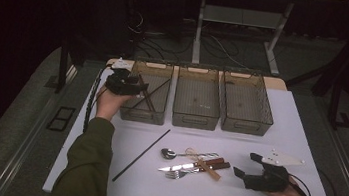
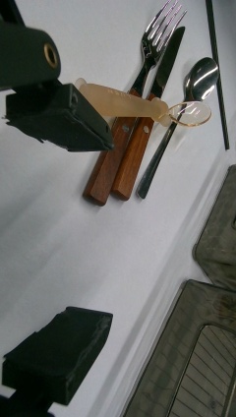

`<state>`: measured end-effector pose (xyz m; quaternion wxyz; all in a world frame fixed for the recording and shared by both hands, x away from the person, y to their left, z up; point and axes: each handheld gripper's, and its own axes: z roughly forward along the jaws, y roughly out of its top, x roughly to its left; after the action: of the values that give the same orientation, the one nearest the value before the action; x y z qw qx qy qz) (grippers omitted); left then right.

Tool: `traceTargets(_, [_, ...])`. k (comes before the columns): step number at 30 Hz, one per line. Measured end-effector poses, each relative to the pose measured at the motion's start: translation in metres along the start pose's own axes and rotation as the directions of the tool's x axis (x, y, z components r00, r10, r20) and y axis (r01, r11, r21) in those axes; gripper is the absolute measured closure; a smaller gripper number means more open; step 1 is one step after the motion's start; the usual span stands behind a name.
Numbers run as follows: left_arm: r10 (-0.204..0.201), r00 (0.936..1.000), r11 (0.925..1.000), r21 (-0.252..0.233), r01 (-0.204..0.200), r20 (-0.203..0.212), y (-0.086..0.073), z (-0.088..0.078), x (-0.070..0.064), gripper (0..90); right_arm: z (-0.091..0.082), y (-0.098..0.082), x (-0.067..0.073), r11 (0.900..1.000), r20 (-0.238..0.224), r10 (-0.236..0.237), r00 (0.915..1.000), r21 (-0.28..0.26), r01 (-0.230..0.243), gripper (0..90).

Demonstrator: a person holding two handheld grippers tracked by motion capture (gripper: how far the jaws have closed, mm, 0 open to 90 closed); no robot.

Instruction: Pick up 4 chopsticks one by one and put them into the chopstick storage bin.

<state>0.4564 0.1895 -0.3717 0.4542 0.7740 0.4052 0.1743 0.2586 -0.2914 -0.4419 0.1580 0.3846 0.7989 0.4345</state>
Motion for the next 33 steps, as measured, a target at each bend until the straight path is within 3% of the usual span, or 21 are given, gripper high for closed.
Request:
traceTargets(3, [-0.007, 0.9996, 0.9995, -0.030, 0.008, 0.029, 0.001, -0.009, -0.004, 41.2, 0.000, 0.000, 0.000, 1.000, 0.002, 0.001, 1.0000, 0.001, -0.001, 17.3])
traceTargets(10, [-0.014, 0.9983, 0.9995, -0.028, 0.016, 0.057, -0.003, -0.025, -0.016, 32.2, 0.000, 0.000, 0.000, 1.000, 0.004, -0.001, 1.0000, 0.001, 0.001, 17.3])
traceTargets(20, [0.020, 0.9980, 0.9997, 0.010, -0.021, 0.060, -0.024, -0.039, -0.036, 26.7, -0.001, 0.000, 0.000, 1.000, 0.005, 0.000, 1.0000, 0.000, 0.000, 17.3])
traceTargets(33, [0.046, 0.9967, 0.9988, 0.014, -0.047, 0.067, -0.051, -0.054, -0.067, 24.0, -0.001, 0.001, 0.000, 1.000, 0.005, 0.007, 1.0000, -0.007, -0.007, 17.3])
